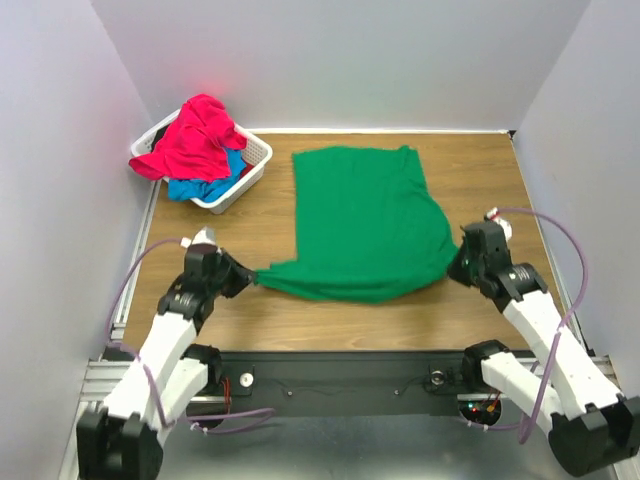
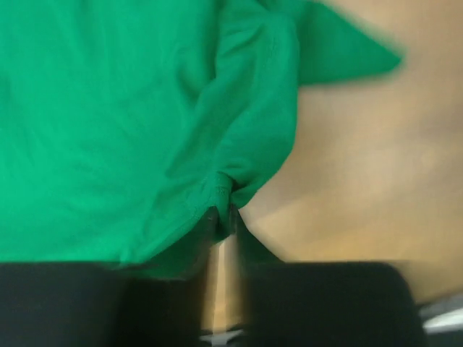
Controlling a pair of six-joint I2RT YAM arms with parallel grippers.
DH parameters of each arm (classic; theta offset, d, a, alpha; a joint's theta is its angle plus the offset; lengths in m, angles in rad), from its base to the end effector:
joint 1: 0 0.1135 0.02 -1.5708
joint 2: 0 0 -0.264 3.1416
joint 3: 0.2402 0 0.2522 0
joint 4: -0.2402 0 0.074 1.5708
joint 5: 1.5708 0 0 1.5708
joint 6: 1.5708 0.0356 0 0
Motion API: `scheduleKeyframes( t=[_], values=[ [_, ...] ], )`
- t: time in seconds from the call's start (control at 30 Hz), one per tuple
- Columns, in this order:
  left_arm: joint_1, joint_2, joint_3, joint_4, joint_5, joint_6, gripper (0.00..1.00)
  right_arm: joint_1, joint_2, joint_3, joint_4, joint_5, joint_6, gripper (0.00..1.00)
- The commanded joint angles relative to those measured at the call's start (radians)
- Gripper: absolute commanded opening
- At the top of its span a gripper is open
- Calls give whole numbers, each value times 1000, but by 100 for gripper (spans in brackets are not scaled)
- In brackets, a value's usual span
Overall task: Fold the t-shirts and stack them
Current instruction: Flatten the tshirt out
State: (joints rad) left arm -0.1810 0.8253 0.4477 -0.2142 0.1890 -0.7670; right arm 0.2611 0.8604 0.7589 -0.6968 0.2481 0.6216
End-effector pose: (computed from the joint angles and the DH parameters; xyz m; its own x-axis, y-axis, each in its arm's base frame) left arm 0.1770 -0.0392 0.2121 -0.6242 -0.5787 -0.5248 -0.1431 0.7451 -0.6514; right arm 0.1697 0.0363 0.2708 -0.6118 0.4209 -0.6698 0.3341 0.9050 0.2635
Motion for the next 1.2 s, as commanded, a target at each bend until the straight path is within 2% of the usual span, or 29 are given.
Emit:
scheduleKeyframes(
  t=[0.0,0.03,0.07,0.13,0.17,0.27,0.37,0.53,0.67,0.8,0.97,1.17],
  values=[
    [-6,-237,-46,-112,-94,-109,50,-6,-136,-21,-226,-30,203,41],
    [-12,-264,-52,-113,-68,-130,89,-6,-149,-23,-243,-24,216,59],
    [-14,-302,-52,-114,-42,-136,99,-6,-158,-14,-257,-21,228,68],
    [-14,-319,-6,-140,-36,-144,99,-6,-164,23,-265,-21,230,95],
    [-14,-318,49,-174,-68,-140,99,-6,-159,40,-264,-10,218,100],
    [-14,-276,162,-238,-135,-98,99,-6,-130,107,-265,14,193,100],
    [-15,-243,197,-234,-168,-71,99,-8,-86,132,-259,74,178,100],
    [-31,-91,229,-33,-82,-43,99,-5,20,105,-156,146,211,100],
    [-121,92,287,99,-98,-9,99,-13,169,89,-43,161,224,100],
    [-225,366,423,203,-109,66,99,-98,343,73,103,117,218,100],
    [-235,671,606,210,-100,130,99,-201,427,10,195,77,216,100],
    [-235,888,747,233,-48,172,99,-295,491,-85,353,-29,196,100]
  ],
)
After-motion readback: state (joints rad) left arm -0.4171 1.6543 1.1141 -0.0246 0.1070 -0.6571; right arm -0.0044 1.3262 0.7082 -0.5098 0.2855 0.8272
